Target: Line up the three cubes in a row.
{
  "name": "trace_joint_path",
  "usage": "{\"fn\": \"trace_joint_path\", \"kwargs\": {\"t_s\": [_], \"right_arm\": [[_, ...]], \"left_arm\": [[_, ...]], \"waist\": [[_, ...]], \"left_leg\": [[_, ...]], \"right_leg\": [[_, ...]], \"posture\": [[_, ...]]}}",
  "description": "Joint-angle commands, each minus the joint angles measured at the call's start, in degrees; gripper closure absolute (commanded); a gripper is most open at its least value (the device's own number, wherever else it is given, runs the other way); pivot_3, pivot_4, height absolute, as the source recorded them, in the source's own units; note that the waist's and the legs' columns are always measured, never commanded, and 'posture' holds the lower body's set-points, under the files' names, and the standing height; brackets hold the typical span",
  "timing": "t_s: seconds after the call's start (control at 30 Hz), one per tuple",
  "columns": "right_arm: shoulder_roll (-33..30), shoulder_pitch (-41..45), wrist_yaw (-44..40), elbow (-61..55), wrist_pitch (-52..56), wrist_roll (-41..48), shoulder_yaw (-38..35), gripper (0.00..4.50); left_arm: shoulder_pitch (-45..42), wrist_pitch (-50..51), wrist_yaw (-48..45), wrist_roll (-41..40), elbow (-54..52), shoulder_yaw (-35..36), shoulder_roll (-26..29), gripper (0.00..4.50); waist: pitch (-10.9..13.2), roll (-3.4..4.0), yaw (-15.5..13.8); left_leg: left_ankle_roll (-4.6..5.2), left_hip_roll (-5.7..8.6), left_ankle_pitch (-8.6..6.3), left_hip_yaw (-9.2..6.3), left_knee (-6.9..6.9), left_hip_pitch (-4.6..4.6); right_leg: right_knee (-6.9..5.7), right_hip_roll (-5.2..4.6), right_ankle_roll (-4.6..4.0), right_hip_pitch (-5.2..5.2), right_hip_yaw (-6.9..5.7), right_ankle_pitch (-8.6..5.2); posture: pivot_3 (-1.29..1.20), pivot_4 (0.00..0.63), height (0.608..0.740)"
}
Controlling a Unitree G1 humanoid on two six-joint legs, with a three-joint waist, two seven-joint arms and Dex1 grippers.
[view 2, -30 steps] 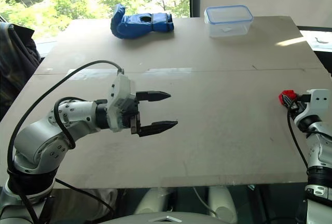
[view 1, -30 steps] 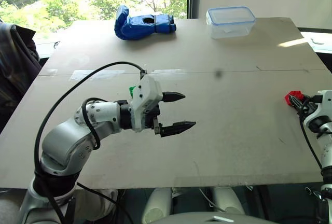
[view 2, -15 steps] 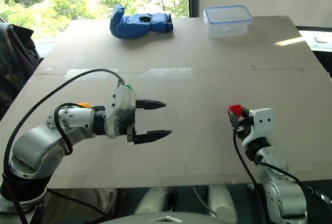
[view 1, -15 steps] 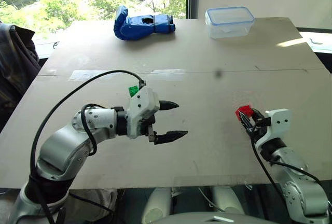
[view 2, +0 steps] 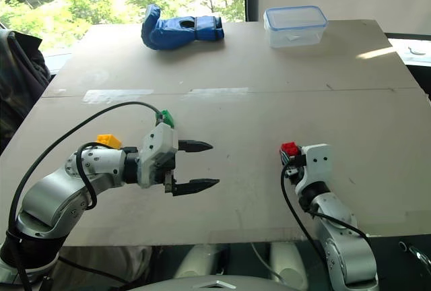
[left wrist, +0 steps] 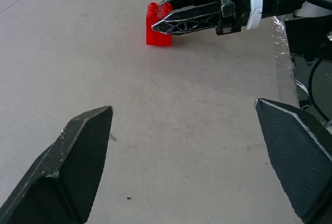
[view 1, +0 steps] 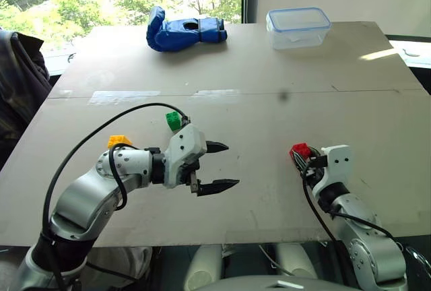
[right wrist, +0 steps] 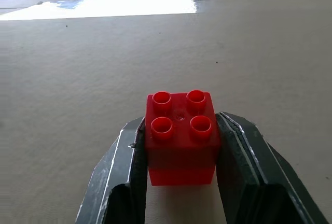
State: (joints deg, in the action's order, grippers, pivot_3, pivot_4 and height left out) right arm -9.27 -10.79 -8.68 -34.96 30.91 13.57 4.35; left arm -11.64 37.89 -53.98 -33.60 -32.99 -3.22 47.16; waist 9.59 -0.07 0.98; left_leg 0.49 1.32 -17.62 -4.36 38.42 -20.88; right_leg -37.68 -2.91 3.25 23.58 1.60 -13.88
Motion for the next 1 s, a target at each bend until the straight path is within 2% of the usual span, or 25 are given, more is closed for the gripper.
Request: {"fn": "trace_joint_path", "kwargs": {"t_s": [0.03, 0.33, 0.4, 0.47, 0.57, 0.6, 1.0], "right_arm": [[-0.52, 0.01, -1.83, -2.32, -0.61, 1.11, 0.88, 3.23], [-0.19, 0.35, -1.01, -1.18, -0.45, 0.01, 1.68, 3.23], [-0.1, 0.36, -0.83, -1.2, 0.13, 0.18, 1.64, 2.18], [-0.06, 0.44, -0.75, -1.16, 0.59, 0.36, 1.56, 1.55], [-0.08, 0.58, -0.92, -1.15, 0.85, 0.5, 1.5, 0.25], [-0.05, 0.63, -0.92, -1.15, 0.9, 0.5, 1.47, 0.06], [-1.37, 0.64, -3.34, -2.2, 0.82, 2.85, -1.0, 0.06]], "left_arm": [[0.06, -0.89, -0.43, -0.13, -1.14, 1.23, 0.62, 0.0], [0.2, -0.87, -0.75, 0.06, -0.99, 1.01, 0.59, 0.0], [0.09, -0.93, -0.82, 0.15, -0.89, 0.96, 0.52, 0.0], [-0.09, -0.98, -0.88, 0.21, -0.75, 0.91, 0.42, 0.0], [-0.14, -0.95, -0.95, 0.22, -0.71, 0.85, 0.34, 0.0], [-0.16, -0.95, -0.96, 0.24, -0.68, 0.83, 0.31, 0.0], [-0.41, -1.52, -1.22, 0.8, 0.04, 0.89, 0.13, 0.0]], "waist": [[0.0, 0.0, 0.0], [0.0, -0.01, -0.01], [0.0, -0.01, -0.01], [0.0, -0.01, -0.01], [0.0, -0.01, -0.01], [0.0, -0.01, 0.0], [0.0, -0.01, -0.02]], "left_leg": [[0.0, 0.0, 0.0, 0.0, 0.0, 0.0], [-0.01, 0.0, 0.01, -0.01, 0.0, 0.0], [-0.02, 0.0, 0.01, -0.01, 0.0, 0.0], [-0.07, 0.0, 0.04, -0.01, 0.0, 0.0], [-0.07, 0.0, 0.04, -0.01, 0.0, 0.0], [-0.07, 0.0, 0.04, -0.01, 0.0, 0.0], [-0.05, 0.0, 0.03, -0.01, 0.0, 0.0]], "right_leg": [[0.0, 0.0, 0.0, 0.0, 0.0, 0.0], [0.0, 0.0, 0.0, 0.0, -0.01, 0.0], [0.0, 0.0, 0.0, 0.0, -0.01, 0.0], [0.0, 0.0, 0.0, 0.0, -0.01, 0.0], [0.0, 0.0, 0.0, 0.0, -0.01, 0.0], [0.0, 0.0, 0.0, 0.0, -0.01, 0.0], [-0.01, 0.0, 0.0, 0.0, -0.01, 0.0]], "posture": [[0.0, 0.15, 0.74], [0.0, 0.15, 0.74], [0.0, 0.15, 0.74], [0.0, 0.15, 0.74], [0.0, 0.15, 0.74], [0.0, 0.15, 0.74], [0.0, 0.15, 0.74]]}}
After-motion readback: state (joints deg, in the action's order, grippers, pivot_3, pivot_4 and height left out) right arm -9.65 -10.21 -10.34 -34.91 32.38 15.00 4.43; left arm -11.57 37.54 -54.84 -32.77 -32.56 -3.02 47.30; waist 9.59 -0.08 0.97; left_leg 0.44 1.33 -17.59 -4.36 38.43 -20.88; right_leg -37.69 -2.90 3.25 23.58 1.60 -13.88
